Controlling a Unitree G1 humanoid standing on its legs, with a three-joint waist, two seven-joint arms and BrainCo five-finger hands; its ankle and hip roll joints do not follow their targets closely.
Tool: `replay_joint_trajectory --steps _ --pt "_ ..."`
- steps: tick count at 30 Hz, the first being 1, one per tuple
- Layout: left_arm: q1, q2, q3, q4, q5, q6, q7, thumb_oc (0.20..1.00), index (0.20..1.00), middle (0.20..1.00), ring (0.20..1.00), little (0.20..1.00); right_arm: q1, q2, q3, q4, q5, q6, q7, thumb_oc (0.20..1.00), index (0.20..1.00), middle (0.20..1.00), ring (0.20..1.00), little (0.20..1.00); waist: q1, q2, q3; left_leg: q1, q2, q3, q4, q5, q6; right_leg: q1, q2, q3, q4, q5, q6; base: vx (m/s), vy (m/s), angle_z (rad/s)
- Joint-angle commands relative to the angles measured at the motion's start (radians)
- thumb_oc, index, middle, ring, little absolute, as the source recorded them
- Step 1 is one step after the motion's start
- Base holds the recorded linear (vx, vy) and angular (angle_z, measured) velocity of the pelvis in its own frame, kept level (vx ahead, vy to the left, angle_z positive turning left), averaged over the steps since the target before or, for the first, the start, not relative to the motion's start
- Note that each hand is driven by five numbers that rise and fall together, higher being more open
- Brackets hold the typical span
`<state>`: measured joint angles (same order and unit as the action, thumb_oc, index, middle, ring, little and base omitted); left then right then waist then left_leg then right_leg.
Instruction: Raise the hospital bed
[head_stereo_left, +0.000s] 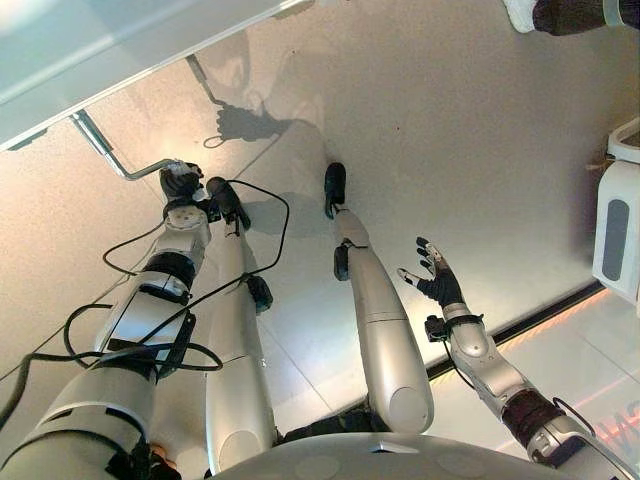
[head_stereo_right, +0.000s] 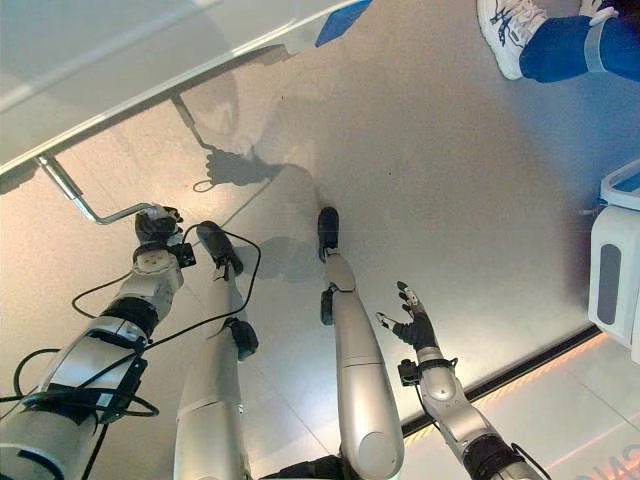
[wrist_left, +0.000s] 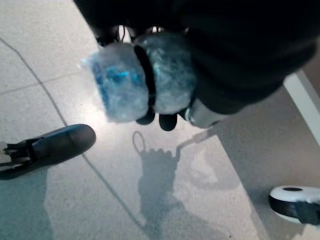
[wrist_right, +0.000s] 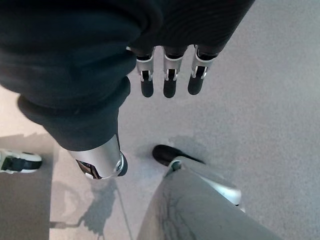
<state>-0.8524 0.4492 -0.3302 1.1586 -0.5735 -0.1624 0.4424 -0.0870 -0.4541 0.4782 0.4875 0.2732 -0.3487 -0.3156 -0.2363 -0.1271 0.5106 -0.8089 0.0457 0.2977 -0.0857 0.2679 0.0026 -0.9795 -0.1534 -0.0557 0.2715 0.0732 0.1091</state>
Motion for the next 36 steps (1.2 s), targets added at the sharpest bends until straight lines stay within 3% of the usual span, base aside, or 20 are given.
replay_joint_trajectory --steps 1,13,22,35,36 --pt "-0.144 -0.003 -0.082 -0.113 0.122 -0.063 -0.034 0.2 0.2 0.2 0.2 0.2 0.043 -0.073 0.0 -0.019 -0.016 -0.008 -0.001 1.0 1.0 1.0 1.0 1.0 -0.052 0.024 0.009 0.134 -0.021 0.006 -0.002 -0.122 -0.064 0.077 0.094 -0.018 -0.235 0.183 0.056 0.0 -0.011 -0.04" --pt "-0.054 -0.051 -0.093 -0.259 0.079 -0.098 -0.041 0.2 0.2 0.2 0.2 0.2 0.047 -0.063 -0.019 0.043 -0.025 0.01 0.003 1.0 1.0 1.0 1.0 1.0 -0.037 0.077 0.009 0.212 -0.024 -0.011 -0.002 -0.124 -0.065 0.149 0.098 -0.026 -0.224 0.162 0.038 -0.01 -0.025 -0.03" --pt "0.16 -0.075 -0.086 -0.502 0.03 -0.131 -0.064 0.2 0.2 0.2 0.2 0.2 0.051 -0.036 -0.06 0.115 -0.024 0.043 0.0 1.0 1.0 1.0 1.0 1.0 0.015 0.119 0.009 0.294 -0.041 -0.056 -0.002 -0.123 -0.056 0.248 0.086 -0.058 -0.227 0.153 0.026 0.0 0.001 0.03" --pt "0.369 -0.048 -0.059 -0.747 0.018 -0.141 -0.103 0.2 0.2 0.2 0.2 0.2 0.052 -0.008 -0.096 0.164 -0.036 0.081 0.01 1.0 1.0 1.0 1.0 1.0 0.084 0.12 0.009 0.388 -0.057 -0.111 -0.002 -0.13 -0.043 0.393 0.061 -0.113 -0.246 0.141 0.024 0.0 0.024 0.14" --pt "0.399 -0.04 -0.049 -0.776 0.007 -0.144 -0.114 0.2 0.2 0.2 0.2 0.2 0.051 -0.004 -0.1 0.174 -0.039 0.085 0.01 1.0 1.0 1.0 1.0 1.0 0.093 0.111 0.009 0.383 -0.063 -0.111 0.0 -0.108 -0.034 0.398 0.051 -0.123 -0.252 0.161 0.015 -0.06 0.039 0.17"
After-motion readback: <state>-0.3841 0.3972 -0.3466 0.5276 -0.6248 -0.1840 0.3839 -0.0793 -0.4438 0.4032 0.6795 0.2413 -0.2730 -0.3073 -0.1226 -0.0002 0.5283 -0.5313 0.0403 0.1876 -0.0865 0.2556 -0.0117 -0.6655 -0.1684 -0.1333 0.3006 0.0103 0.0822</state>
